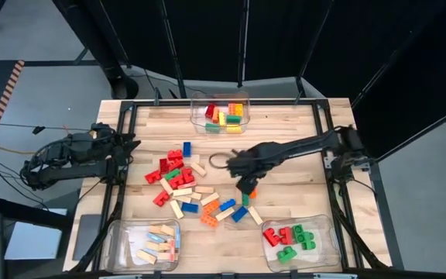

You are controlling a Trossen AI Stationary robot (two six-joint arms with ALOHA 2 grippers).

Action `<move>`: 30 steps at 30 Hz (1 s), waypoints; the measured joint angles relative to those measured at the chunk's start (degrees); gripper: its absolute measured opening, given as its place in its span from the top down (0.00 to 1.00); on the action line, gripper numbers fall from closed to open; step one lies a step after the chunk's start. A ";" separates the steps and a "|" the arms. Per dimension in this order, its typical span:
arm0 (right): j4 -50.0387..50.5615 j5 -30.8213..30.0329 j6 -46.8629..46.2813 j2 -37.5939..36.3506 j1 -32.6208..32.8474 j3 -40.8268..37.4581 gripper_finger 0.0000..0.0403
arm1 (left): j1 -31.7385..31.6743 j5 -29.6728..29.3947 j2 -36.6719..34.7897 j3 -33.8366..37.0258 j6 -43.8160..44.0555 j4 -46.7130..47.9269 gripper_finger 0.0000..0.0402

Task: Sort blocks by size
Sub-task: Put the 8-stud orange game piece into the top center transparent bin

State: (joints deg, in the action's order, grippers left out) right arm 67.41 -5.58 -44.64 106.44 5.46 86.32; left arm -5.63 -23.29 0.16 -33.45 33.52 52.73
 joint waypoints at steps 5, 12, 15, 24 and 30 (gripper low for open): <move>-18.33 2.24 -19.20 -3.04 0.14 -11.81 0.40 | 0.01 0.00 -0.01 0.00 0.00 -0.04 0.39; -18.85 0.35 -27.26 0.39 0.78 -13.95 0.34 | 0.00 -0.02 -0.02 0.00 0.00 -0.06 0.39; -19.96 0.70 -27.68 1.29 0.91 -13.88 0.33 | 0.00 -0.02 -0.02 0.00 -0.01 -0.06 0.39; -20.12 0.96 -34.83 4.14 3.24 -14.10 0.36 | 0.00 -0.02 -0.02 0.00 -0.02 -0.04 0.39; -20.03 1.75 -39.14 6.03 3.80 -14.21 0.48 | 0.00 -0.01 -0.02 0.00 -0.03 -0.03 0.39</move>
State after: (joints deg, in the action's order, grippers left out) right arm 47.38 -3.83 -83.78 112.46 9.26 72.11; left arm -5.63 -23.30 0.14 -33.45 33.48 52.69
